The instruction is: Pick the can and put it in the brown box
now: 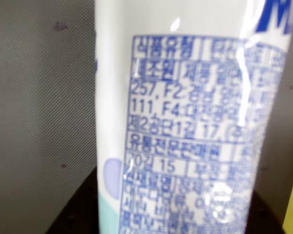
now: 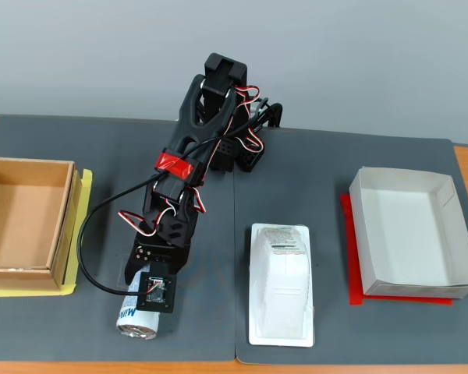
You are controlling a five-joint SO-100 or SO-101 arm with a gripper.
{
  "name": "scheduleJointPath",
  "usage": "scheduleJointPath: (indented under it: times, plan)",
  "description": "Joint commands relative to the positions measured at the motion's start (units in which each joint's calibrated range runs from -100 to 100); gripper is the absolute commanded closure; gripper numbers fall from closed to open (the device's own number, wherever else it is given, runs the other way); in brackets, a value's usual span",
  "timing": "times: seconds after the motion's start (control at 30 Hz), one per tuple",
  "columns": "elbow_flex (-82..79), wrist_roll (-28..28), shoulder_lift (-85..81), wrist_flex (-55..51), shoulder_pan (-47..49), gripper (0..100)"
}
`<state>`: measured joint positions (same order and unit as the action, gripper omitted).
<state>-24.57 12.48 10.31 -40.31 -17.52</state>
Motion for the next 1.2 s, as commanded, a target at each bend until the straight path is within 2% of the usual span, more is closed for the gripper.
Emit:
scheduleJointPath:
  times: [0.0, 0.33, 0.73, 0.93, 1.17]
  plan:
    - [1.3, -0.1, -0.1, 0.6, 0.2, 95]
    - [3.0, -0.1, -2.1, -0.3, 0.1, 95]
    - [3.1, 0.3, -15.4, -0.4, 0.1, 95]
    - [3.2, 5.7, -21.4, -0.4, -0.9, 95]
    - [5.9, 13.0, -25.3, -0.3, -6.7, 95]
